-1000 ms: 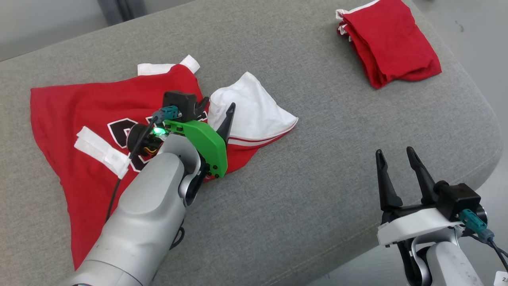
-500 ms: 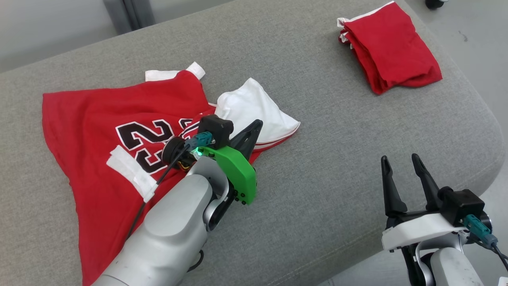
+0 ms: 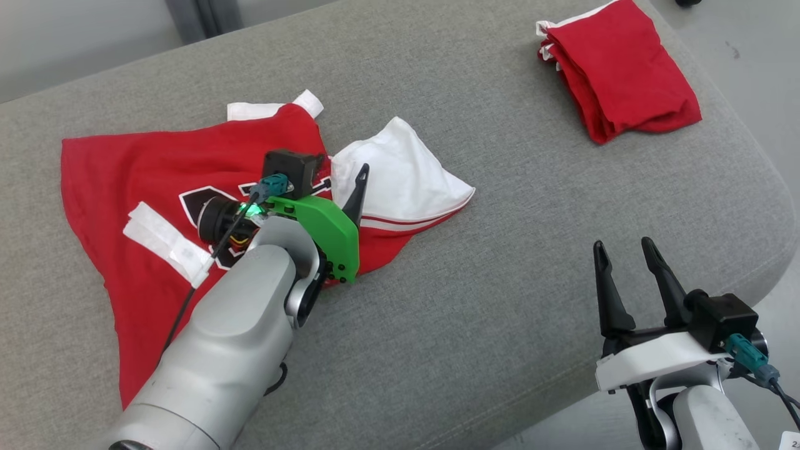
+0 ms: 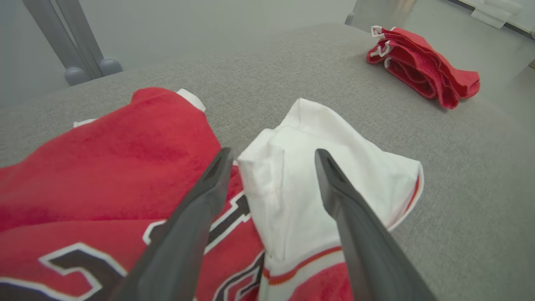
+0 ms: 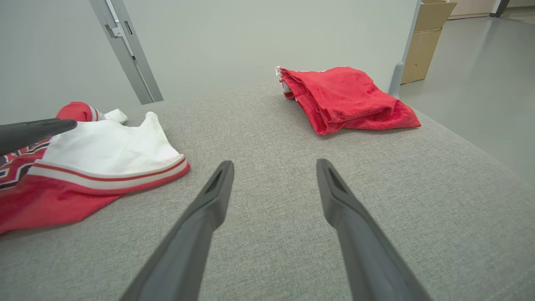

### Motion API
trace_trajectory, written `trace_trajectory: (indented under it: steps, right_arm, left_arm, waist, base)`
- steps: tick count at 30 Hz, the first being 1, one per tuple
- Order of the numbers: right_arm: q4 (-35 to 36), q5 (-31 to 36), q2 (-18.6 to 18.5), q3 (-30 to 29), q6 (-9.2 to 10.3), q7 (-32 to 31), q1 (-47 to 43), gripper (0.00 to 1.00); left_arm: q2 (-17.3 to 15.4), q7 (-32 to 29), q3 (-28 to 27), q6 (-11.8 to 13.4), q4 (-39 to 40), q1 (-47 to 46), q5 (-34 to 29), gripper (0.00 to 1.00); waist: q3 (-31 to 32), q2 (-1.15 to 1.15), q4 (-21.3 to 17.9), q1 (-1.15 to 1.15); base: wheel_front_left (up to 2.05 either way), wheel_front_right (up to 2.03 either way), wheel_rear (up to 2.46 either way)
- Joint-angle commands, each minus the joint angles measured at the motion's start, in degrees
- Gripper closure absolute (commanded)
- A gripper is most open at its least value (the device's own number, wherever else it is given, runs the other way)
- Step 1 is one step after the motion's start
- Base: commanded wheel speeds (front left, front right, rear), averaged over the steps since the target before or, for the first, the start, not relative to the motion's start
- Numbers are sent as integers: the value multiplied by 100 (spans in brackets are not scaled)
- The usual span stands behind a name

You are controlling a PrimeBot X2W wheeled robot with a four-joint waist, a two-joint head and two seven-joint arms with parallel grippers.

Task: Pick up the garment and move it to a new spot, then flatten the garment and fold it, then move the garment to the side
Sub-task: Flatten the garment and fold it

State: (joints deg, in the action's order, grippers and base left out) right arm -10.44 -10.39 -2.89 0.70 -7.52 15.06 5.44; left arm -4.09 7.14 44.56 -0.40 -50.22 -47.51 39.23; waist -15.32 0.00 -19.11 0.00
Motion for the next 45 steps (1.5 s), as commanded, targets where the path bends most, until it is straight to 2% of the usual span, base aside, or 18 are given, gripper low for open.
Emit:
trace_trajectory:
  steps: [1,6,7,8,9,10,19,24,31,32,33,34,35,40,45]
  right_arm:
    - [5,-26,-2,12,8,14,62,0]
    - [-18,-64,-1,3,7,14,57,0]
    - [-22,-64,-1,7,7,14,53,0]
    - [-24,-60,-1,6,8,14,49,0]
    - [-26,-62,-1,6,8,14,49,0]
    - [-32,-61,-1,6,8,14,51,0]
    - [-53,-4,-1,-40,8,14,41,0]
    - [-57,41,-3,-65,8,14,-84,0]
    - [-40,60,0,-173,8,14,-219,0]
    - [-47,68,-1,-160,7,14,-235,0]
    - [-57,76,-1,-151,7,14,-243,0]
    - [-64,79,-3,-148,8,14,-243,0]
    - [-67,78,-5,-147,8,14,-238,0]
    - [-109,102,-3,-115,8,14,-211,0]
    - [-123,101,-4,-136,8,14,-263,0]
  left_arm:
    - [-31,41,-17,23,-103,-143,-5,0]
    - [-4,87,-7,-70,-384,-240,55,0]
    - [5,79,6,-96,-449,-247,62,7]
    - [15,89,21,-110,-502,-256,75,53]
    - [22,106,30,-122,-538,-263,79,64]
    - [32,112,44,-158,-580,-271,86,100]
    - [98,382,320,-372,-555,-290,19,100]
    - [112,573,701,-514,4,203,-33,100]
    - [102,521,1437,-630,941,1249,-2,100]
    - [101,526,1527,-643,1002,1359,-12,91]
    - [103,562,1591,-651,1046,1427,-41,65]
    - [107,619,1665,-658,1109,1506,-66,50]
    - [109,649,1737,-668,1135,1570,-90,0]
    - [102,760,2174,-704,1173,1879,-178,0]
    - [63,798,2178,-716,1390,1990,140,0]
  waist:
    - [-57,0,-63,0]
    - [-81,0,-128,0]
    - [-79,0,-139,0]
    - [-77,0,-147,0]
    - [-73,0,-152,0]
    - [-67,0,-154,0]
    - [20,0,-87,0]
    - [164,0,-50,0]
    - [274,0,75,0]
    - [280,0,90,0]
    - [286,0,104,0]
    - [288,0,117,0]
    - [293,0,127,0]
    - [364,0,154,0]
    - [466,0,139,0]
  base:
    - [0,0,0]
    - [0,0,0]
    - [0,0,0]
    - [0,0,0]
    - [0,0,0]
    - [0,0,0]
    - [0,0,0]
    - [0,0,0]
    - [0,0,0]
    - [0,0,0]
    - [0,0,0]
    - [0,0,0]
    - [0,0,0]
    - [0,0,0]
    - [0,0,0]
